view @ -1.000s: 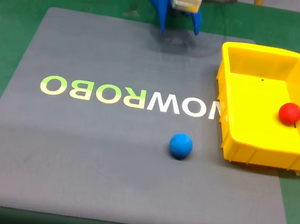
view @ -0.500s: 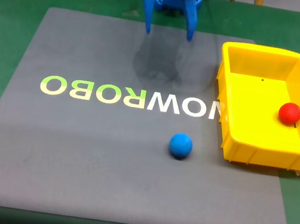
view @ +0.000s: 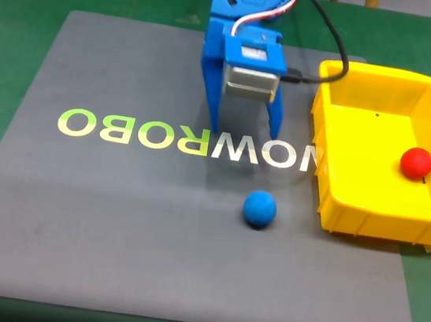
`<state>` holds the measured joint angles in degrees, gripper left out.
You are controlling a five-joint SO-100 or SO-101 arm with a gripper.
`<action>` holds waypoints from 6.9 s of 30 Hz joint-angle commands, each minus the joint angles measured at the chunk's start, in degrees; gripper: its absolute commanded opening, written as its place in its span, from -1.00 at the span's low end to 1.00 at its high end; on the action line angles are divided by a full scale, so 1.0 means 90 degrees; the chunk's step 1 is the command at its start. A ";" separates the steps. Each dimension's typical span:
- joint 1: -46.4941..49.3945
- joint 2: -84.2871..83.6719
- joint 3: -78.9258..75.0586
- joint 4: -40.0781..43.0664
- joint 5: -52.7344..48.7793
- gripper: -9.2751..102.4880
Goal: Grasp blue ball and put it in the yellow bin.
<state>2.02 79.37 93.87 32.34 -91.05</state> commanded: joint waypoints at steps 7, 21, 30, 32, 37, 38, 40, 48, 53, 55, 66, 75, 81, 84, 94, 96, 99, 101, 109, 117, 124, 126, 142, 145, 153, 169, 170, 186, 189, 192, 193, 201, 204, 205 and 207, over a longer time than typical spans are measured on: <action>-0.0400 -0.0957 -0.1738 -0.0215 0.0352 -0.27; -0.0449 -0.2451 -0.3203 -0.0176 0.0352 -0.27; -0.0459 -0.3115 -0.3916 -0.0166 0.0371 -0.28; -0.0469 -0.3242 -0.4053 -0.0166 0.0371 -0.28; -0.0537 -0.3516 -0.4336 -0.0195 0.0381 -0.30; -0.0547 -0.3564 -0.4395 -0.0195 0.0381 -0.30; -0.0566 -0.3672 -0.4482 -0.0215 0.0352 -0.31; -0.0605 -0.3848 -0.4639 -0.0215 0.0283 -0.37; -0.0586 -0.3916 -0.4668 -0.0215 0.0215 -0.73; -0.0586 -0.3916 -0.4668 -0.0215 0.0225 -0.83; -0.0557 -0.3525 -0.4609 -0.0088 0.0283 -0.83; -0.0674 -0.1045 -0.4199 0.0801 0.0469 -0.82; -0.1211 0.0596 -0.3359 0.0928 0.0420 -0.81; -0.1572 0.1279 -0.2910 0.0967 0.0439 -0.81; -0.2871 0.2080 -0.1924 0.1094 0.0576 -0.80; -0.3037 0.2041 -0.1836 0.1094 0.0635 -0.80; -0.3135 0.1963 -0.1787 0.1094 0.0684 -0.80; -0.3125 0.1924 -0.1787 0.1084 0.0693 -0.80; -0.2969 0.1797 -0.1807 0.1035 0.0615 -0.47; -0.2881 0.1826 -0.1807 0.0977 0.0674 -0.20; -0.2744 0.1973 -0.1787 0.1006 0.0693 -0.18; -0.2686 0.2080 -0.1777 0.1035 0.0703 -0.18; -0.1201 0.6787 0.1250 0.1953 0.0225 -0.37; -0.0811 0.7900 0.1982 0.2285 0.0254 -0.55; -0.0107 1.0088 0.4453 0.2803 0.0273 -0.83; 0.0332 1.2080 0.8896 0.2695 0.0313 -0.83; 0.0352 1.2168 0.9014 0.2754 0.0303 -0.83; 0.0225 1.2354 0.9307 0.4775 0.0283 -0.83; 0.0264 1.2354 0.9307 0.4990 0.0176 -0.83; 0.0283 1.2354 0.9307 0.5137 0.0068 -0.83; 0.0293 1.2354 0.9307 0.5137 0.0068 -0.83; 0.0420 1.2334 0.9307 0.5137 -0.0107 -0.83; 0.0420 1.2334 0.9307 0.5137 -0.0117 -0.83; 0.0410 1.2334 0.9307 0.5137 -0.0117 -0.83; 0.0410 1.2334 0.9307 0.5137 -0.0117 -0.83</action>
<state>4.83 189.76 175.87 78.31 -91.76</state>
